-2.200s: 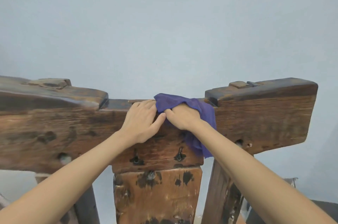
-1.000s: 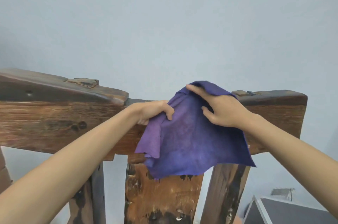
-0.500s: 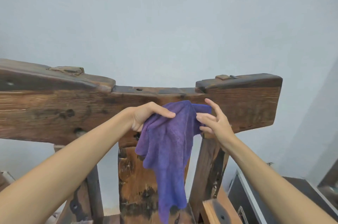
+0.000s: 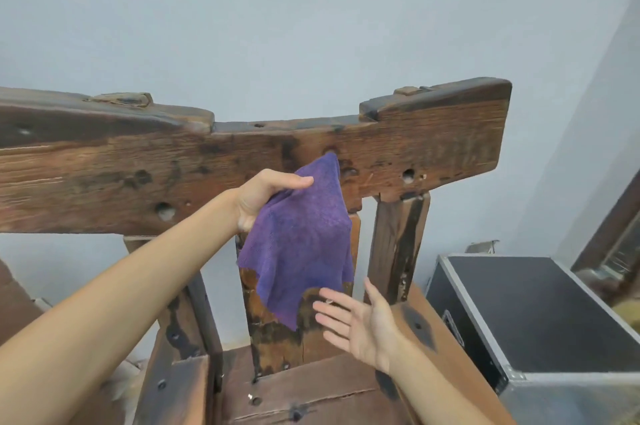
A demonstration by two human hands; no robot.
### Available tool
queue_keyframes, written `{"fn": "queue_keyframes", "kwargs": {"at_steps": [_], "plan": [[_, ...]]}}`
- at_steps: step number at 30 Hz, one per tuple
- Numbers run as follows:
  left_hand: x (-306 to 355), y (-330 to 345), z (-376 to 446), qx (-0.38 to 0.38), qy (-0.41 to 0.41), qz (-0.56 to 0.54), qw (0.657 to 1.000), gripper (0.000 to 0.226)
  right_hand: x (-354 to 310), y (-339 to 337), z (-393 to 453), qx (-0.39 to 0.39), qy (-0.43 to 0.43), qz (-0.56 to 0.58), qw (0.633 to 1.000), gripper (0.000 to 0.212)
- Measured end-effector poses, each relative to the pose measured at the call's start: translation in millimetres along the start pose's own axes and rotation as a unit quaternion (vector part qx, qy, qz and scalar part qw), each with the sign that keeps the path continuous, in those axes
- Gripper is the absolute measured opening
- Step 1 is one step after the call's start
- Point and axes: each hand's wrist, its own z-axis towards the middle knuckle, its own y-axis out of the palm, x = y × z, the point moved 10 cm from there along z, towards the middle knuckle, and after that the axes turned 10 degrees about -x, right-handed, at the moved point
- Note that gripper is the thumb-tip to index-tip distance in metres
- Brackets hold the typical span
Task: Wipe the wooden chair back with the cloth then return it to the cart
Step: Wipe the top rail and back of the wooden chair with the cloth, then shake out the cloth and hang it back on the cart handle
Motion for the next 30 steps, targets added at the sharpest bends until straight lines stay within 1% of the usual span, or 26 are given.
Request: {"fn": "queue_keyframes", "kwargs": {"at_steps": [1,3,5,7,8,11,14,15,18,20,21,23,24,26,28,30], "plan": [[-7,3,1,-0.001,-0.002,-0.001,1.000,0.049,-8,-4,-7,0.036,-0.045,0.039,0.998,0.079],[-20,10,4,-0.010,-0.004,-0.012,1.000,0.050,-18,-11,-21,0.089,-0.097,0.063,0.989,0.066],[-32,23,10,-0.036,-0.005,-0.022,0.999,0.046,-16,-16,-37,0.103,-0.111,0.070,0.986,0.061],[-43,38,20,-0.059,-0.007,-0.026,0.998,0.043,-7,-23,-60,0.111,-0.112,0.063,0.985,0.065],[-48,45,26,-0.065,-0.008,-0.026,0.998,0.044,1,-26,-73,0.104,-0.111,0.065,0.986,0.067],[-66,72,53,-0.087,-0.024,-0.028,0.996,0.049,24,-24,-105,0.008,-0.122,0.131,0.984,0.064],[-86,115,88,-0.136,-0.048,-0.030,0.989,0.042,24,-41,-146,-0.002,-0.197,0.149,0.969,0.043],[-91,125,97,-0.147,-0.052,-0.025,0.987,0.041,26,-48,-158,0.014,-0.206,0.149,0.967,0.036],[-117,167,134,-0.172,-0.102,0.012,0.980,0.048,39,-99,-217,0.138,-0.211,0.137,0.958,0.028],[-135,198,157,-0.194,-0.131,0.039,0.971,0.048,56,-138,-261,0.216,-0.198,0.136,0.946,0.033],[-145,214,168,-0.203,-0.143,0.050,0.967,0.046,64,-155,-281,0.231,-0.199,0.146,0.941,0.035],[-164,253,191,-0.228,-0.152,0.066,0.960,0.045,80,-176,-318,0.219,-0.220,0.198,0.930,0.037],[-170,267,201,-0.232,-0.148,0.069,0.959,0.048,83,-179,-332,0.202,-0.239,0.229,0.922,0.039],[-189,311,225,-0.247,-0.148,0.075,0.955,0.050,93,-194,-371,0.196,-0.289,0.264,0.899,0.046],[-204,352,247,-0.266,-0.153,0.083,0.948,0.043,104,-212,-406,0.221,-0.311,0.245,0.892,0.059],[-220,391,272,-0.278,-0.165,0.092,0.942,0.040,115,-237,-448,0.263,-0.312,0.202,0.891,0.077]]}}
